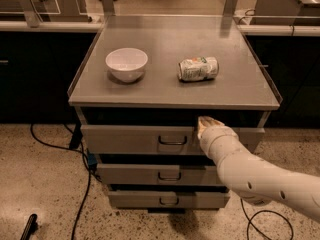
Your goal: Open top drawer
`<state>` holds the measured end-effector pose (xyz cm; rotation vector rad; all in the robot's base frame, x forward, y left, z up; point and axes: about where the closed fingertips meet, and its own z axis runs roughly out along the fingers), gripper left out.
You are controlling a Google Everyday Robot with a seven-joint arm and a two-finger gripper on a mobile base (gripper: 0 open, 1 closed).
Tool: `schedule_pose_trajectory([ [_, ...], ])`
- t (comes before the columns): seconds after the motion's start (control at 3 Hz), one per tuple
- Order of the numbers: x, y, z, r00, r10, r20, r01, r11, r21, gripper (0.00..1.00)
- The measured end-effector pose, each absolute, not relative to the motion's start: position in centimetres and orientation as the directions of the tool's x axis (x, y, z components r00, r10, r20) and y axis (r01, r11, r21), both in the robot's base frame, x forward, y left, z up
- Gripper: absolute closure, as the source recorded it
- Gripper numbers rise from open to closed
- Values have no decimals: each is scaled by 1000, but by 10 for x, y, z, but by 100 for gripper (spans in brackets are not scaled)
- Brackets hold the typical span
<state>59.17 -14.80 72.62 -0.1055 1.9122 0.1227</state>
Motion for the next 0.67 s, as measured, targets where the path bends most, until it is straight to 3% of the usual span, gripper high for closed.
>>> schedule_pose_trajectory([
  [0.67,638,-155,693,-399,-25,-917,-97,995,15,100],
])
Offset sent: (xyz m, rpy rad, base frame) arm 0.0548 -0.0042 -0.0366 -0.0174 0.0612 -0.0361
